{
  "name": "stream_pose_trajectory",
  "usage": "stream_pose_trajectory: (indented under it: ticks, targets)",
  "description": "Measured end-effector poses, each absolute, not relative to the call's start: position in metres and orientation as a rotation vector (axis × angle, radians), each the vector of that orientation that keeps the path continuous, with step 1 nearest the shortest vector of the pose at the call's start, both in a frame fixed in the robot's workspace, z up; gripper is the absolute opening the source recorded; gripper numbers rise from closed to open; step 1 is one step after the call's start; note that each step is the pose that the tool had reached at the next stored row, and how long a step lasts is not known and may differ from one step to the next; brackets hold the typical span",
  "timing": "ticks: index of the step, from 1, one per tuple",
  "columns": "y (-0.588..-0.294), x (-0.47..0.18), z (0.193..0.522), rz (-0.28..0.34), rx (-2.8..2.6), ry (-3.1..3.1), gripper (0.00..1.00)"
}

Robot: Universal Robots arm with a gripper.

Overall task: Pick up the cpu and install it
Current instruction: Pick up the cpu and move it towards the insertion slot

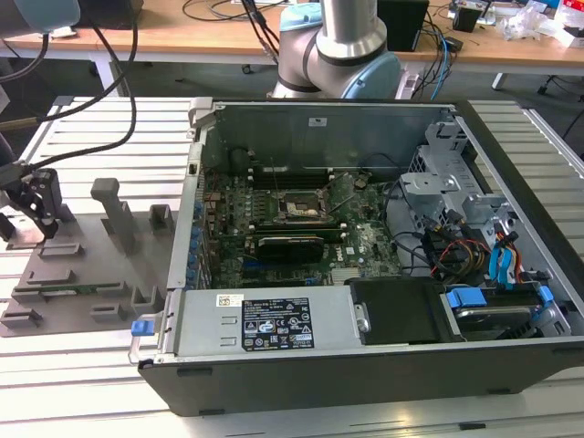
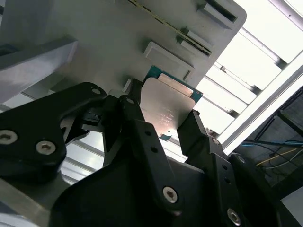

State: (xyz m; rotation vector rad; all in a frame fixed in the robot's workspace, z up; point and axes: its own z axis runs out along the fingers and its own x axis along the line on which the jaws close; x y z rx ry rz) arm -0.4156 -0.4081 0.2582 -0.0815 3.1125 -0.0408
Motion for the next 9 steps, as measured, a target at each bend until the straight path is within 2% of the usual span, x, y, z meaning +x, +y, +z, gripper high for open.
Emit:
stream_pose_trajectory:
  ticks: [9]
  targets:
    - [-0.408, -0.416, 0.274, -0.041, -0.081, 3.113, 0.55]
